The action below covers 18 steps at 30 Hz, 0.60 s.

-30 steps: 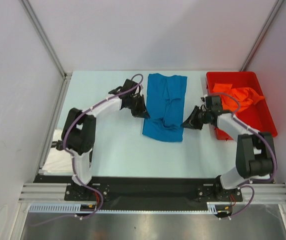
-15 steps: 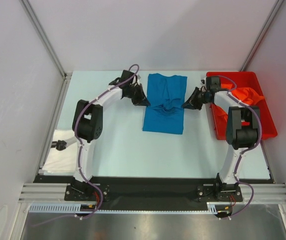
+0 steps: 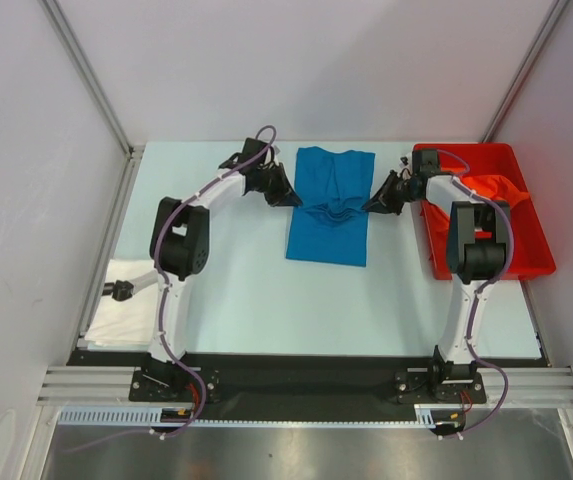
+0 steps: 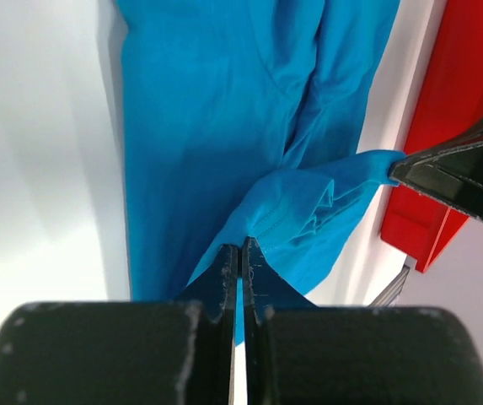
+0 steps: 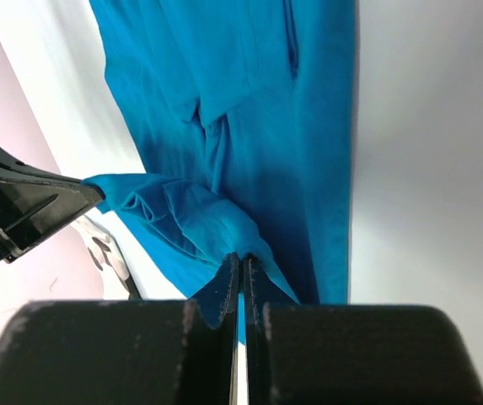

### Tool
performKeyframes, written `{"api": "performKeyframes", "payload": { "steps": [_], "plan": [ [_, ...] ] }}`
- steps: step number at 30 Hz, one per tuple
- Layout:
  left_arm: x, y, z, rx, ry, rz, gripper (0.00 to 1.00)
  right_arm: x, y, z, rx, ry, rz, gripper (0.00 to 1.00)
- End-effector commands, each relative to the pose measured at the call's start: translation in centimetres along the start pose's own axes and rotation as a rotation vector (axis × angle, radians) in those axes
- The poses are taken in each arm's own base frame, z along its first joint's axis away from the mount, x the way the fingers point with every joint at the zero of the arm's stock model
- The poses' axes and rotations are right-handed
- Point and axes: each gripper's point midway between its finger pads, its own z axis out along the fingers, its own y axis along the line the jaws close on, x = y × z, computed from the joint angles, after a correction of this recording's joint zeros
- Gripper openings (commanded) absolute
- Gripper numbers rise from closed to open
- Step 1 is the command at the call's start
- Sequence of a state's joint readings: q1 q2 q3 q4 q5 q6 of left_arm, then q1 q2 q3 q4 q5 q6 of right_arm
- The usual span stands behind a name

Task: Fold and stack the t-shirts
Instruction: Fold the tshirt

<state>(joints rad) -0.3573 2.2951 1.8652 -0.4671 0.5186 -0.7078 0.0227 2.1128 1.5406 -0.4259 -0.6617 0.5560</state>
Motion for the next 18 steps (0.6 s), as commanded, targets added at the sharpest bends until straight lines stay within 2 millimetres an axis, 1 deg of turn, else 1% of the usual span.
{"api": "performKeyframes", "payload": {
  "steps": [1, 2, 5, 6, 7, 9, 10, 11, 12, 13, 14, 15, 16, 17, 18],
  "plan": [
    [-1.9, -1.3, 0.1, 0.054, -0.033, -0.005, 0.01, -1.4, 1.1, -0.1, -0.031, -0.011, -0.022, 0.00],
    [-1.9, -1.3, 0.1, 0.052, -0.032, -0.005, 0.01, -1.6, 1.1, -0.2, -0.034, -0.014, -0.021, 0.00],
    [-2.0, -1.0, 0.3, 0.049, -0.032, -0.015, 0.05, -1.9, 1.0, 0.0, -0.029, -0.016, -0.013, 0.00],
    [-2.0, -0.8, 0.5, 0.043, -0.027, -0.020, 0.10, -2.1, 0.9, 0.0, -0.026, -0.020, -0.014, 0.00],
    [-2.2, -0.9, 0.5, 0.044, -0.031, -0.016, 0.13, -2.0, 0.8, 0.0, -0.021, -0.016, -0.009, 0.00],
    [-1.8, 0.2, 0.9, -0.001, -0.012, -0.032, 0.16, -2.3, 0.5, 0.1, -0.012, -0.021, -0.008, 0.04],
    [-2.3, 0.0, 0.6, -0.016, -0.022, -0.007, 0.20, -2.4, 0.4, 0.2, -0.009, -0.021, -0.018, 0.06],
    [-3.0, 1.1, 0.5, -0.089, -0.056, -0.002, 0.23, -2.5, 0.0, 0.5, 0.000, -0.018, -0.019, 0.13],
    [-2.6, 2.1, 0.0, -0.149, -0.044, -0.006, 0.31, -2.7, -0.3, 0.6, 0.014, -0.021, -0.024, 0.20],
    [-4.1, 2.5, -0.8, -0.215, -0.104, 0.036, 0.37, -3.4, 0.0, 0.4, 0.025, -0.028, -0.062, 0.30],
    [-4.7, 2.4, -1.8, -0.246, -0.129, 0.059, 0.45, -3.8, -1.3, 0.7, 0.086, -0.034, -0.071, 0.36],
    [-5.0, 2.4, -2.9, -0.286, -0.148, 0.080, 0.48, -4.2, -1.7, 0.4, 0.129, -0.038, -0.089, 0.40],
    [-5.6, 1.8, -3.9, -0.307, -0.179, 0.142, 0.52, -5.1, -1.4, -0.8, 0.180, -0.042, -0.149, 0.46],
    [-6.4, 2.0, -5.0, -0.360, -0.225, 0.176, 0.56, -6.0, -2.6, -1.7, 0.281, -0.076, -0.171, 0.49],
    [-6.9, 0.4, -6.7, -0.348, -0.263, 0.216, 0.62, -6.1, -2.5, -2.8, 0.321, -0.080, -0.193, 0.52]
  ]
}}
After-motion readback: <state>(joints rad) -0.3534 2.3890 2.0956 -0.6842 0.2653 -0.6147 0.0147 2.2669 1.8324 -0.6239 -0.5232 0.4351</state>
